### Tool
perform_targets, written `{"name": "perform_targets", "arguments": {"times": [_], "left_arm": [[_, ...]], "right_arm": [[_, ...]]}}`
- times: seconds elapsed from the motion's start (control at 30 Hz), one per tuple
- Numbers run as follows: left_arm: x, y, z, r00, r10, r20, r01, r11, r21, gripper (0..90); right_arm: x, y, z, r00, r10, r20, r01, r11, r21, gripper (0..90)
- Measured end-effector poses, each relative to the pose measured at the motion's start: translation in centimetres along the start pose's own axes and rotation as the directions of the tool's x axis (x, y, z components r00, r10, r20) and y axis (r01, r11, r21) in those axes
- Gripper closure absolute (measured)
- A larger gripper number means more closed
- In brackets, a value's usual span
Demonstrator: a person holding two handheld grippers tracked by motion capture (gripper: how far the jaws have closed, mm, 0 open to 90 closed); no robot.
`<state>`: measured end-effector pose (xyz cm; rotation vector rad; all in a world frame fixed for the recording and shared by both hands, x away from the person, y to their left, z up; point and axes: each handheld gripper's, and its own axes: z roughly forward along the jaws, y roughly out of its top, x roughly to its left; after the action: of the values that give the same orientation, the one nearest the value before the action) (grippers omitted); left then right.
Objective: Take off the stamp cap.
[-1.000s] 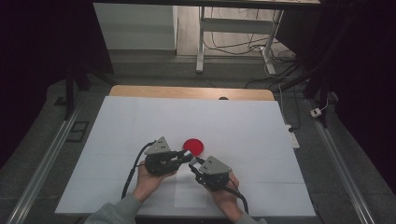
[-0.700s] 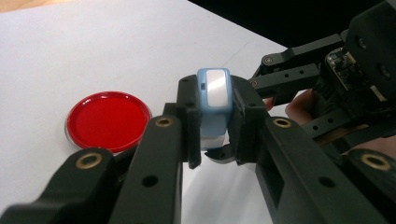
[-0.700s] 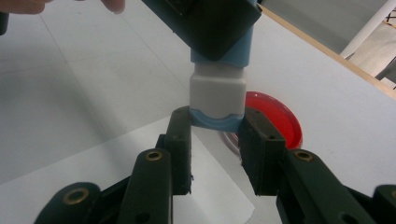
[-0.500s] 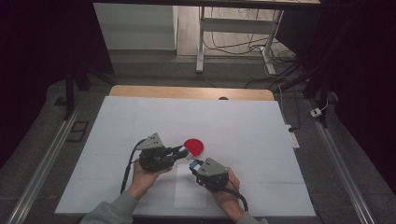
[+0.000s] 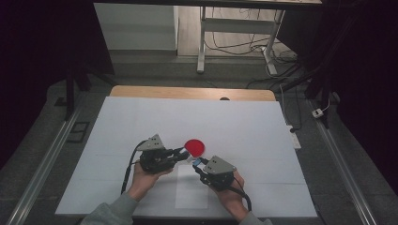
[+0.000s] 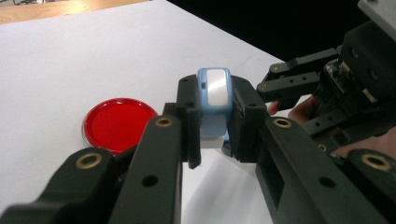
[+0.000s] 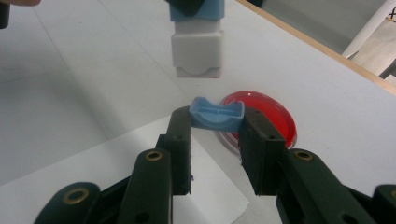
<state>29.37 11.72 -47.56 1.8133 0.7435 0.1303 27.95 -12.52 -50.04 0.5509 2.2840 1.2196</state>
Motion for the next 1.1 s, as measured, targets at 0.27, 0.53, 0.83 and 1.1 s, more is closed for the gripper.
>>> {"name": "perform_targets", "arguments": {"times": [0.27, 0.53, 0.83, 1.1], "left_arm": [[0.0, 0.0, -0.1, 1.0000, 0.002, -0.007, -0.002, 1.0000, -0.003, 76.2], [0.1, 0.0, -0.2, 0.9999, 0.004, -0.015, -0.004, 1.0000, 0.000, 76.1], [0.3, 0.0, -0.3, 0.9998, 0.004, -0.022, -0.003, 1.0000, 0.009, 76.1], [0.3, 0.0, -0.3, 0.9997, 0.001, -0.023, -0.001, 1.0000, 0.004, 76.1]], "right_arm": [[-0.5, -0.2, -0.4, 0.9999, 0.016, 0.007, -0.016, 1.000, -0.009, 65.3], [-0.8, -0.4, -0.6, 0.9997, 0.022, 0.006, -0.022, 1.000, -0.008, 65.3], [-1.4, -0.9, -1.0, 0.9990, 0.044, -0.005, -0.044, 0.999, -0.014, 65.2], [-2.2, -1.5, -1.6, 0.9977, 0.068, -0.007, -0.068, 0.998, -0.016, 65.2]]}}
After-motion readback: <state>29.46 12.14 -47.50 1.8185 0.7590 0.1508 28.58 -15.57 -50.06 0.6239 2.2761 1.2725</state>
